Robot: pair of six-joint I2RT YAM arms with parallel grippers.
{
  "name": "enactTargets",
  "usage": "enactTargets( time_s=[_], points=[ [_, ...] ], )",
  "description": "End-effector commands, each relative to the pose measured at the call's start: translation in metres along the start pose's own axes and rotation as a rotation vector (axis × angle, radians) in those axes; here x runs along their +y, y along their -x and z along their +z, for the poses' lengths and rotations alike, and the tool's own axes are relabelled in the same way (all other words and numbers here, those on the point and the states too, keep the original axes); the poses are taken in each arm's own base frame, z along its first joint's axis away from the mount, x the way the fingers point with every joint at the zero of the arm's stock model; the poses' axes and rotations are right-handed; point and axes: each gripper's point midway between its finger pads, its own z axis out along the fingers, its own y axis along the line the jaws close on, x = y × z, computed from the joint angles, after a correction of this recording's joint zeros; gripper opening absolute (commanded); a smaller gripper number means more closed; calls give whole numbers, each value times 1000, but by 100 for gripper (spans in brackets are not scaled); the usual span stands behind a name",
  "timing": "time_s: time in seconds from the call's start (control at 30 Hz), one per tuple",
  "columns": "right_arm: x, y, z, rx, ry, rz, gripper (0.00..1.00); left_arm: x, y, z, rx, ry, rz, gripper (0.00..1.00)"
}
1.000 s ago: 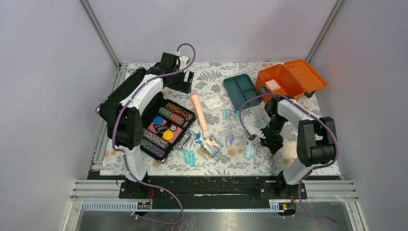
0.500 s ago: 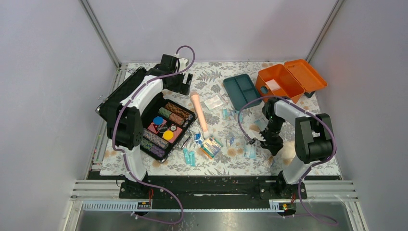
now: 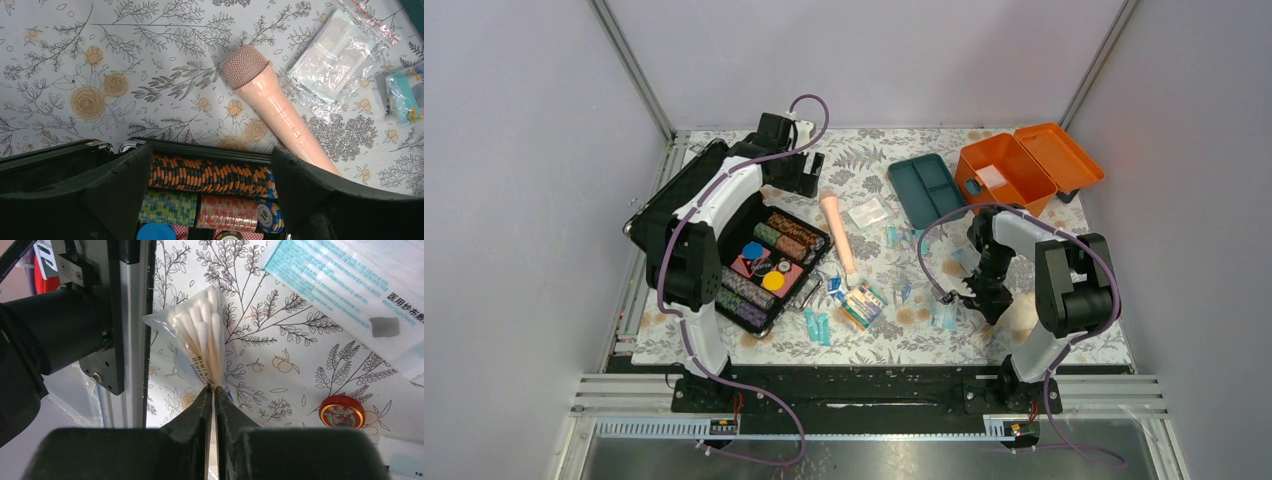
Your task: Organize the medicine kit
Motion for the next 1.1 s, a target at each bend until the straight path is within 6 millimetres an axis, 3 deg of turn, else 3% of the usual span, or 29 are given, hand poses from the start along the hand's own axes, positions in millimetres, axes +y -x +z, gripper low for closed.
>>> enactTargets(
  time_s=[0.0, 0.07, 0.17, 0.23, 0.33, 0.43, 0.47, 0.57, 0.67, 0.8, 0.97, 1.07],
  points=[
    [12, 9, -23, -3, 19, -6, 8, 6, 27, -18, -85, 27, 14, 88],
    [11, 23, -52, -49, -63, 14, 0, 7, 28, -20, -85, 28, 25, 88],
    [8, 50, -95, -168, -169, 105, 0, 9, 30, -23, -89, 36, 44, 88],
    [-3, 68, -122, -291, -237, 256, 0, 10, 31, -24, -91, 38, 46, 88],
    [-36, 88, -171, -531, -349, 532, 0, 10, 33, -23, -87, 36, 41, 87],
    [-84, 95, -236, -847, -501, 811, 0, 10, 34, -23, -80, 30, 35, 87],
    [-99, 89, -260, -982, -539, 960, 0, 9, 34, -23, -78, 28, 34, 87],
    [-133, 70, -317, -1256, -752, 1187, 0, 9, 34, -23, -64, 21, 43, 88],
    [-156, 33, -344, -1347, -995, 1449, 0, 11, 33, -24, -48, 29, 63, 88],
    [-170, -24, -354, -1333, -1207, 1878, 0, 17, 33, -27, -29, 56, 93, 88],
    [-185, -60, -365, -1349, -1360, 2069, 0, 27, 29, -30, 0, 99, 133, 88],
    [-195, -76, -354, -1320, -1388, 2185, 0, 32, 26, -32, 24, 124, 146, 88]
  ],
)
